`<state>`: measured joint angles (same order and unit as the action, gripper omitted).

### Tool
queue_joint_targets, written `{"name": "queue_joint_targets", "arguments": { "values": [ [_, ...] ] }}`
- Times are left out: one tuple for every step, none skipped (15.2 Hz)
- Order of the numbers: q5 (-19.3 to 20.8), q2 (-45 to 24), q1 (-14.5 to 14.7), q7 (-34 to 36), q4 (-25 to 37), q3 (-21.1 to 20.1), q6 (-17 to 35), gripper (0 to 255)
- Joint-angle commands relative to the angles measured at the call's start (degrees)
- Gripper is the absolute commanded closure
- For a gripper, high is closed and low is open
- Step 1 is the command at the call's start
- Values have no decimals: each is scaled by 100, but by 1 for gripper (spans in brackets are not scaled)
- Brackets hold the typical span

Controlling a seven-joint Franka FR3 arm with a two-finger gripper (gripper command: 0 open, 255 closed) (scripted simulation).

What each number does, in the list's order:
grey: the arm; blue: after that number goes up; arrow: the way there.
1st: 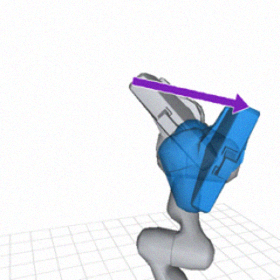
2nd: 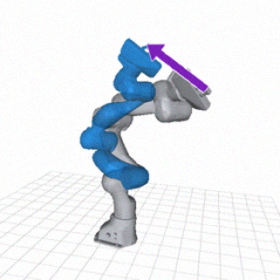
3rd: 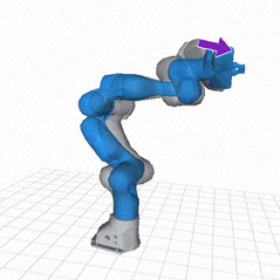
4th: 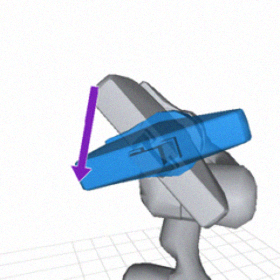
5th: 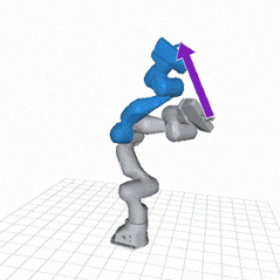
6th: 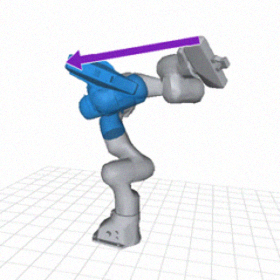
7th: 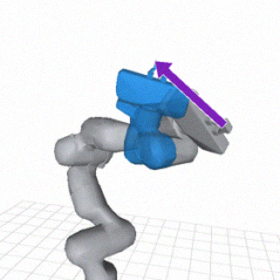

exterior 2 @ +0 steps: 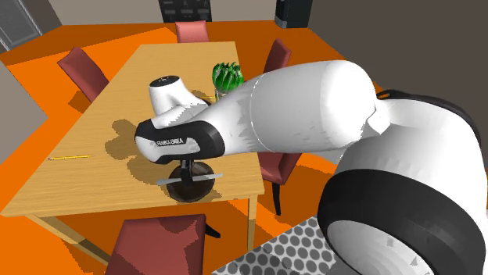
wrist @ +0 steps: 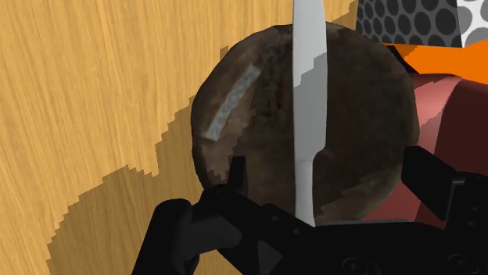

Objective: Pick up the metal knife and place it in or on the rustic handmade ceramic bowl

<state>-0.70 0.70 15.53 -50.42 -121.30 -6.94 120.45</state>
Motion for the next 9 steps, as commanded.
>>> {"name": "queue_joint_targets", "arguments": {
  "values": [
    [-16,118,-5,-15,208,6,-333,0],
    [-16,118,-5,-15,208,6,-333,0],
    [-16,119,-5,-16,207,6,-333,0],
    [-16,118,-5,-15,208,6,-333,0],
    [-16,118,-5,-15,208,6,-333,0],
    [-16,118,-5,-15,208,6,-333,0],
    [-16,118,-5,-15,208,6,-333,0],
    [-16,118,-5,-15,208,6,-333,0],
    [-16,118,-5,-15,208,6,-333,0]
  ]
}}
